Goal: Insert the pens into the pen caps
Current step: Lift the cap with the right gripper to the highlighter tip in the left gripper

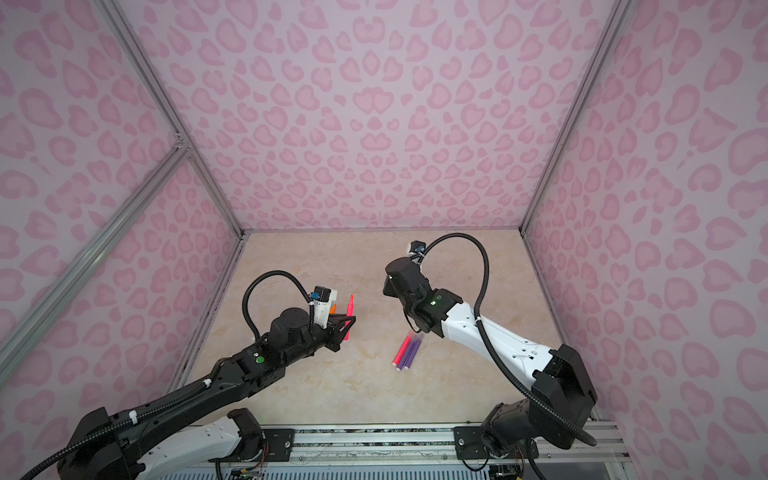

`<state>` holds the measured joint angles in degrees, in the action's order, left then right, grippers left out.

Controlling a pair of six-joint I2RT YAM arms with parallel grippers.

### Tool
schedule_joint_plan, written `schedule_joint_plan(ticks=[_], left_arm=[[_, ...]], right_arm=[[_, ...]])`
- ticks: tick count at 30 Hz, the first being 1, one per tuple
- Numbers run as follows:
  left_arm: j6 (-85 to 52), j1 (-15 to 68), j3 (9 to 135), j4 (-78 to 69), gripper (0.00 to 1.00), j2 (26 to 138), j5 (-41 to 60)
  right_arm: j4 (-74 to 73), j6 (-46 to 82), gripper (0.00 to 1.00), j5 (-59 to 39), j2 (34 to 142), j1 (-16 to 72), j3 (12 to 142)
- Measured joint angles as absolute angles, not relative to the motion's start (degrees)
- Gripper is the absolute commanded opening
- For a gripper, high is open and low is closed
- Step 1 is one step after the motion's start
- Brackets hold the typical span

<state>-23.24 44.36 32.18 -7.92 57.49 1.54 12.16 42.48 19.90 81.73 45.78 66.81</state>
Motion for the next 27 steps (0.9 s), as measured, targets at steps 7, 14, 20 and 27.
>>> schedule_joint_plan(ticks=[7, 14, 20, 27], left_arm=[[-22.8, 44.4, 30.9, -9.3, 0.03, 54.8, 1.6], [-22.8, 44.4, 30.4, -10.8, 0.03, 53.6, 1.7], [-22.8, 44.4, 30.4, -10.9, 0.03, 53.6, 1.8], [-22.8, 44.4, 30.4, -10.9, 0.03, 53.7, 1.8]], right_arm=[[6.7, 40.0, 0.00, 21.8, 83.0, 55.3, 73.0], [3.7, 39.9, 0.00, 22.2, 85.3, 57.9, 73.2], [-0.3, 41.2, 0.00, 21.4, 85.3, 58.7, 68.8], [-3.2, 42.5, 0.00, 21.3, 85.3, 59.5, 66.9]])
